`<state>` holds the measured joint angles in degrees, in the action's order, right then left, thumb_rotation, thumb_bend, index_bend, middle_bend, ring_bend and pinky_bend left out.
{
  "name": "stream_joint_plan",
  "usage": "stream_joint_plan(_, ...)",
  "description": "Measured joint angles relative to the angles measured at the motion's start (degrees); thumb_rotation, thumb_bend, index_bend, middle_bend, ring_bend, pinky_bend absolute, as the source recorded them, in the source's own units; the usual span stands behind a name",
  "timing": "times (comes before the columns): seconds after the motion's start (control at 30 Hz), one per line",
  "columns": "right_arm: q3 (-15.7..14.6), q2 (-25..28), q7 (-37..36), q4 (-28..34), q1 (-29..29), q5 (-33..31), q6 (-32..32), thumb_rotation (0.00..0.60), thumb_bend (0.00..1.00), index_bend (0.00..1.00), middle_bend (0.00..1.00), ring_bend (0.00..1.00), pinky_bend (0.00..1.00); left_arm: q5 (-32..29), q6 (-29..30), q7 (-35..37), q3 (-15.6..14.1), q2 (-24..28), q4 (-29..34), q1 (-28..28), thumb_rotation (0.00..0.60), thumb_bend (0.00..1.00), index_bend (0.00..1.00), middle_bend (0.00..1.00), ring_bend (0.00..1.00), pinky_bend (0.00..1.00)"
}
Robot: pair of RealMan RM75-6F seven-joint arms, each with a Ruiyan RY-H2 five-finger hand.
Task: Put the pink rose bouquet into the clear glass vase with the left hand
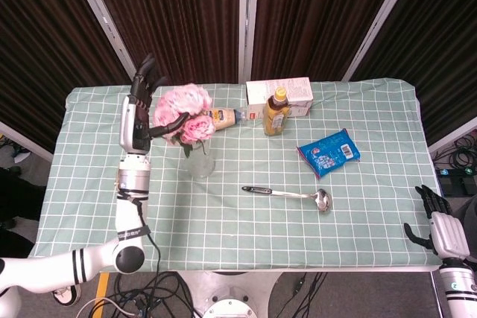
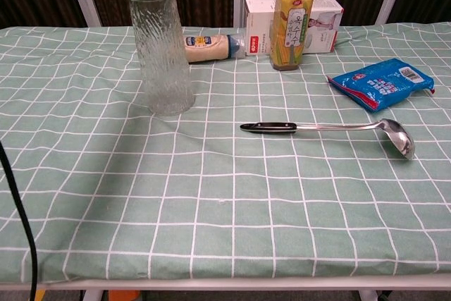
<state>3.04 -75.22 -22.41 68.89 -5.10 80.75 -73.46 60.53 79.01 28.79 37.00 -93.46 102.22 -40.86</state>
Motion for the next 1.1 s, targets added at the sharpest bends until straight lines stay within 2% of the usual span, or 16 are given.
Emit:
stream_joint_plan(0.33,0.02,0.22,0.47,1.16,-0.07,0.65,-0.66,0.600,0.29,0.00,0.00,0.00,0.00,0.70,2.16,-0.61,-0.14,4.65,2.99,5.36,0.600,0.01,0.12,0.02,0.03,0.12)
stream_joint_plan(0.43,0.10,0.35,0.24,1.26,0.02,0.91,-1.24,0.600,0.29,0.00,0.00,0.00,0.00,0.70,2.54,-1.17,-1.10,6.69,1.76,7.84,0.600,0.07,0.13,0.03,0.03,0.14)
stream_joint_plan(0.5,0.20,0.36,-0.03,1.17,0.10,1.06,-1.73,0.600,0.29,0.00,0.00,0.00,0.00,1.24,2.76,-1.58,-2.88,8.17,0.16,9.86,0.600,0.11,0.14,0.03,0.03,0.14)
stream_joint_plan(0.63,0.44,0.23,-1.08,0.77,0.23,1.70,-3.09,0.600,0.29,0.00,0.00,0.00,0.00,3.56,3.27,-1.54,-7.79,11.14,-2.67,14.54,0.600,0.13,0.17,0.05,0.03,0.15)
stream_joint_plan(0.9,1.09,-0.43,-3.20,0.41,0.68,3.43,-7.15,0.600,0.32,0.00,0.00,0.00,0.00,15.47,5.73,-1.81,-21.29,15.73,-10.32,22.61,0.600,0.13,0.18,0.08,0.03,0.20)
stream_joint_plan(0.97,1.01,-0.59,-3.14,0.50,0.90,3.92,-8.03,0.600,0.32,0.00,0.00,0.00,0.00,18.91,6.28,-2.48,-25.10,16.60,-13.44,24.22,0.600,0.11,0.18,0.08,0.03,0.19)
stream_joint_plan(1.1,0.55,-0.83,-2.59,0.41,1.72,4.84,-9.89,0.600,0.32,0.00,0.00,0.00,0.00,22.37,7.53,-7.18,-29.61,16.97,-20.47,26.77,0.600,0.02,0.18,0.08,0.03,0.15)
